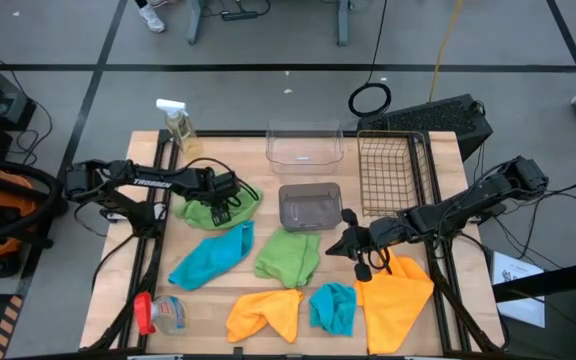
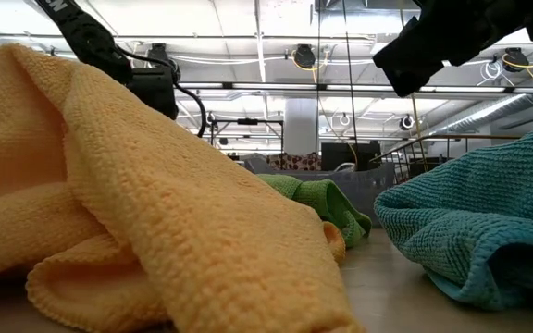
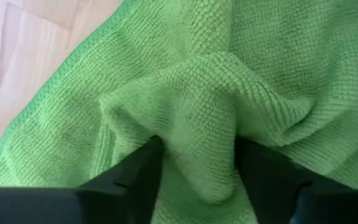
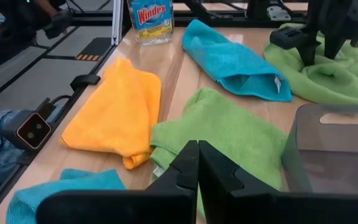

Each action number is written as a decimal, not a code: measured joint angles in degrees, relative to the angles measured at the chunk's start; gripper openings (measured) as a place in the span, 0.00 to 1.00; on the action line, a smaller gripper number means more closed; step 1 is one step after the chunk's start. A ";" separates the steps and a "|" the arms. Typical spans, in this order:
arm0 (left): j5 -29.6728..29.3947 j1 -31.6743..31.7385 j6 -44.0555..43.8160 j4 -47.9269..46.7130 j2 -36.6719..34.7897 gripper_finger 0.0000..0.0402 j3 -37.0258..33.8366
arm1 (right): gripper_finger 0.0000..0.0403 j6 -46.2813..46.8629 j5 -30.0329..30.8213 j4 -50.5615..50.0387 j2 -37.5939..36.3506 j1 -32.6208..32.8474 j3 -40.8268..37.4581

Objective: Sort microfiber towel by color & place in baskets
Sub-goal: Put the top green microfiber towel into the wire basket

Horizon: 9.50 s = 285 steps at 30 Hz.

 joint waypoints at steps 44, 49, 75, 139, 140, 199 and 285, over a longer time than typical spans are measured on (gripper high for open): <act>-3.73 -13.35 -20.87 -2.18 -19.40 0.03 7.63 | 0.00 1.09 11.61 15.88 5.38 -0.28 1.73; -3.89 -16.34 -24.00 0.63 -24.99 0.03 8.17 | 0.03 -1.84 16.32 16.29 10.55 -0.28 7.76; -15.87 -38.06 -20.31 25.78 -23.71 0.03 8.20 | 0.81 -16.41 38.69 11.48 34.31 -2.12 33.99; -26.44 -51.12 -20.93 27.38 -13.77 0.47 8.17 | 0.01 1.91 34.99 -31.50 11.37 4.10 33.92; -26.61 -51.12 -20.94 27.68 -13.01 0.47 8.17 | 0.01 2.78 35.54 -33.74 9.67 4.03 33.92; -24.23 -39.85 -15.97 29.22 -10.36 0.47 8.15 | 0.01 5.70 6.56 -64.40 0.02 -59.03 21.44; -23.93 -39.85 -14.62 28.89 -10.38 0.47 8.15 | 0.03 7.96 -5.74 -48.64 -14.82 -52.61 3.80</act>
